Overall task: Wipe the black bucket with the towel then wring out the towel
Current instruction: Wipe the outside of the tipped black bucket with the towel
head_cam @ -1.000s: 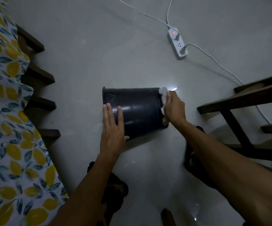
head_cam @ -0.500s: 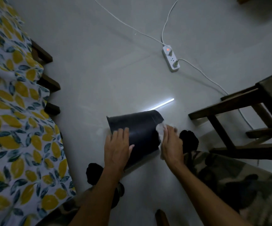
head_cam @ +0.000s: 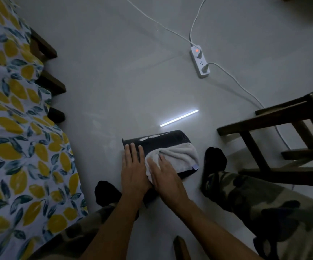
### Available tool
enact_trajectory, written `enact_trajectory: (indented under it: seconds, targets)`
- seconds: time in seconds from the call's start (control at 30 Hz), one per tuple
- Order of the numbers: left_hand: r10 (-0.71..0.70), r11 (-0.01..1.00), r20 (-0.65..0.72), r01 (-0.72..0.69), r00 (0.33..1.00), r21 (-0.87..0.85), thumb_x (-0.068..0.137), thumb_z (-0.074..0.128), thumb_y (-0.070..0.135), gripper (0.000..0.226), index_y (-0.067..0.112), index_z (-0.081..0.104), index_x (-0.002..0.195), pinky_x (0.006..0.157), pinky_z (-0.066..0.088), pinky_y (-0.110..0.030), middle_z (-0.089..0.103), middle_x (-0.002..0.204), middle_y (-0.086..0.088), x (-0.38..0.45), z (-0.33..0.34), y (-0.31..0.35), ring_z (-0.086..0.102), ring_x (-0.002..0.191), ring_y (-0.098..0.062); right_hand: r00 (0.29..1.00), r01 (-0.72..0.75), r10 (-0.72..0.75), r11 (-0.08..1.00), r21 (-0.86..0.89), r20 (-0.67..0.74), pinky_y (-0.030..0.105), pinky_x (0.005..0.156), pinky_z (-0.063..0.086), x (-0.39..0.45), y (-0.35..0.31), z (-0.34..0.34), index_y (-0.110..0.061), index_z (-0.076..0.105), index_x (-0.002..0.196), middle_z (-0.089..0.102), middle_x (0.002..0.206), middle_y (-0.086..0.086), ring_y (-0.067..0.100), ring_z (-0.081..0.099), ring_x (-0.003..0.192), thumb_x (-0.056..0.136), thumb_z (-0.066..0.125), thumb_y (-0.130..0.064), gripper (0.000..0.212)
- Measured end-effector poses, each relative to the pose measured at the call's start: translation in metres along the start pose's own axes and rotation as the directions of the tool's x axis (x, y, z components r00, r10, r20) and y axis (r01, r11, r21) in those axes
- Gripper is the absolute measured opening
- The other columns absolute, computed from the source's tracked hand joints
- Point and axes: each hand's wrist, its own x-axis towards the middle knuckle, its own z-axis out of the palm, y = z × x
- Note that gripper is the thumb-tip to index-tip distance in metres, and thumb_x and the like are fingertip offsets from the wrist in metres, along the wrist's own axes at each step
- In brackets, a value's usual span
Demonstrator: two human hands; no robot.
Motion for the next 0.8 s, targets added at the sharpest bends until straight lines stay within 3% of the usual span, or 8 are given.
enact_trajectory:
  seconds: [0.07,0.13,0.3,0.43,0.57,0.7,0.73,0.8]
  targets:
    - [-0.007,1.0,0.008,0.007,1.0,0.024,0.079,0.051,0.079,0.123,0.004,-0.007,0.157,0.123,0.008,-0.051,-0.013,0.163,-0.025,0.0,0.005,0.0,-0.013,0.151,-0.041,0.991,0.093,-0.11,0.974,-0.204,-0.073,0.042,0.11,0.035,0.01,0.009,0.008,-0.014,0.039,0.146,0.057,0.143,0.022,0.032,0.058,0.131,0.088,0.054,-0.054,0.073]
    - [0.001,1.0,0.023,-0.001,1.0,0.015,0.071,0.054,0.084,0.133,0.003,-0.009,0.157,0.123,0.005,-0.052,-0.014,0.163,-0.025,0.001,0.01,-0.001,-0.014,0.15,-0.041,0.986,0.149,-0.164,0.954,-0.262,-0.036,0.048,0.114,0.035,0.018,0.011,0.006,-0.015,0.039,0.148,0.053,0.148,0.02,0.032,0.052,0.138,0.091,0.043,-0.055,0.07]
    - [0.011,1.0,0.065,-0.01,0.998,-0.012,0.053,0.055,0.096,0.152,0.004,-0.007,0.157,0.123,0.0,-0.052,-0.014,0.163,-0.024,0.007,0.012,-0.008,-0.013,0.151,-0.041,0.983,0.171,-0.18,0.958,-0.232,-0.019,0.054,0.122,0.025,0.041,0.021,0.003,-0.027,0.036,0.154,0.042,0.159,0.012,0.026,0.036,0.149,0.102,0.038,-0.045,0.055]
    - [-0.006,1.0,0.106,0.009,0.994,-0.025,0.046,0.073,0.086,0.163,0.003,-0.015,0.155,0.123,-0.004,-0.05,-0.019,0.162,-0.024,0.01,0.01,-0.009,-0.013,0.151,-0.037,0.973,0.213,-0.226,0.954,-0.213,-0.04,0.053,0.123,0.021,0.065,0.025,-0.007,-0.031,0.042,0.151,0.045,0.157,0.01,0.024,0.036,0.148,0.103,0.034,-0.046,0.051]
    - [-0.016,0.999,0.124,0.022,0.992,-0.043,0.043,0.079,0.081,0.164,0.005,-0.014,0.156,0.122,-0.006,-0.049,-0.021,0.161,-0.024,0.01,0.005,-0.004,-0.014,0.151,-0.038,0.992,0.104,-0.116,0.972,-0.209,-0.044,0.052,0.112,0.037,0.113,0.043,-0.024,-0.032,0.057,0.136,0.059,0.141,0.009,0.026,0.053,0.132,0.1,0.03,-0.05,0.048]
    - [0.001,0.998,0.109,0.005,0.994,-0.061,0.043,0.083,0.076,0.163,0.008,-0.012,0.157,0.12,-0.01,-0.047,-0.02,0.162,-0.022,0.013,0.001,0.0,-0.015,0.151,-0.037,0.991,-0.077,0.052,0.974,-0.215,-0.121,0.044,0.084,0.051,0.145,0.079,-0.042,-0.028,0.065,0.109,0.07,0.104,0.007,0.033,0.066,0.095,0.099,0.026,-0.051,0.046]
    - [0.01,0.998,0.105,-0.004,0.994,-0.061,0.043,0.084,0.075,0.163,0.008,-0.011,0.157,0.12,-0.01,-0.047,-0.021,0.163,-0.021,0.013,0.003,0.001,-0.015,0.151,-0.037,0.984,-0.117,0.085,0.971,-0.207,-0.156,0.043,0.084,0.051,0.142,0.083,-0.043,-0.028,0.066,0.109,0.069,0.104,0.007,0.033,0.066,0.097,0.1,0.026,-0.05,0.047]
    - [0.02,0.998,0.106,-0.014,0.994,-0.057,0.043,0.084,0.075,0.163,0.009,-0.012,0.157,0.12,-0.009,-0.048,-0.023,0.162,-0.021,0.011,0.007,0.003,-0.017,0.151,-0.037,0.963,-0.17,0.12,0.966,-0.197,-0.241,0.046,0.099,0.046,0.119,0.081,-0.033,-0.025,0.065,0.126,0.066,0.124,0.013,0.035,0.06,0.119,0.103,0.029,-0.044,0.047]
